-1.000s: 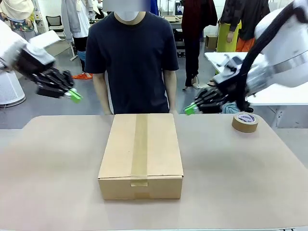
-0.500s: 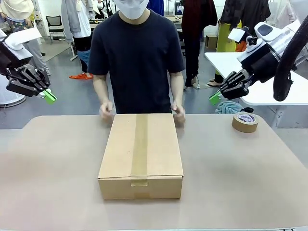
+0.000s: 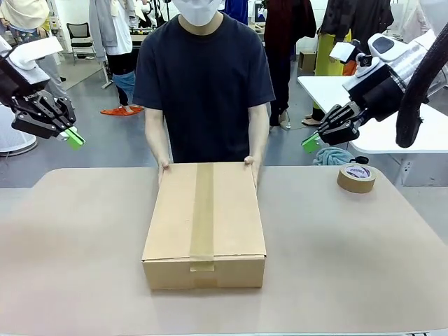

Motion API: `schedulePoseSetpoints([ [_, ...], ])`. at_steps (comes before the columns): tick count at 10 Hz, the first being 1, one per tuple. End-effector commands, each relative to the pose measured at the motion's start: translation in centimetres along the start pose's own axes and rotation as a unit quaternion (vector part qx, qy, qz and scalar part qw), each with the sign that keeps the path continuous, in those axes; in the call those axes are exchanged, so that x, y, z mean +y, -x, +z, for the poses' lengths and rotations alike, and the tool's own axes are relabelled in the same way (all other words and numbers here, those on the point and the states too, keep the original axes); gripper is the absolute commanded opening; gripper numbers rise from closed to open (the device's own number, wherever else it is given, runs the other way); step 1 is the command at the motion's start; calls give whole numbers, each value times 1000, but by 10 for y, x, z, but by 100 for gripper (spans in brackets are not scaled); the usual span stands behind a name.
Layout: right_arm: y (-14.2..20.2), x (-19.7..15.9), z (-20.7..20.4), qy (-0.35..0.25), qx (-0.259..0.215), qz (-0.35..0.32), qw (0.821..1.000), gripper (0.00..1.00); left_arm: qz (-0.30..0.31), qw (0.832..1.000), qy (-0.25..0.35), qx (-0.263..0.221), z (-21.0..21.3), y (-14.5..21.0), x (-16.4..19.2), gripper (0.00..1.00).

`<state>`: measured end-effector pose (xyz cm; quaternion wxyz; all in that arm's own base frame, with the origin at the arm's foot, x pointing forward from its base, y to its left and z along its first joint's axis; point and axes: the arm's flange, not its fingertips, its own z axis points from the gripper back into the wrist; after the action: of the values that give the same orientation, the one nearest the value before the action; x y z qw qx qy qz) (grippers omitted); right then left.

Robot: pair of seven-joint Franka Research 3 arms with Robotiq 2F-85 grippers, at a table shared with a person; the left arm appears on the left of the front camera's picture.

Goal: Wrap the clocks to prevent damage.
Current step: After the human seals the box with tape, release both hands from the side flaps of the Package Box.

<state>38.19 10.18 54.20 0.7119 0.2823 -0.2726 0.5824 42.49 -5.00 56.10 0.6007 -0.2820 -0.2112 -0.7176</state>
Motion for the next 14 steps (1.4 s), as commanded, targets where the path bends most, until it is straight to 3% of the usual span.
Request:
schedulePoseSetpoints([
  [1, 0, -3, -2, 3, 6, 0, 1000, 1, 2, 1000, -3, 0, 2, -2, -1, 0],
  [11, 0, 0, 0, 1, -1, 0, 1000, 1, 2, 1000, -3, 0, 2, -2, -1, 0],
  [12, 5, 19, 7, 0, 3, 21, 1000, 13, 1, 1000, -1, -1, 1, 1, 0, 0],
  [13, 6, 17, 9, -6, 0, 31, 1000, 60, -13, 1000, 15, 5, 8, 1, 8, 58],
  [14, 9, 12, 11, -3, -12, 21, 1000, 73, -6, 1000, 18, 4, 12, 2, 14, 58],
])
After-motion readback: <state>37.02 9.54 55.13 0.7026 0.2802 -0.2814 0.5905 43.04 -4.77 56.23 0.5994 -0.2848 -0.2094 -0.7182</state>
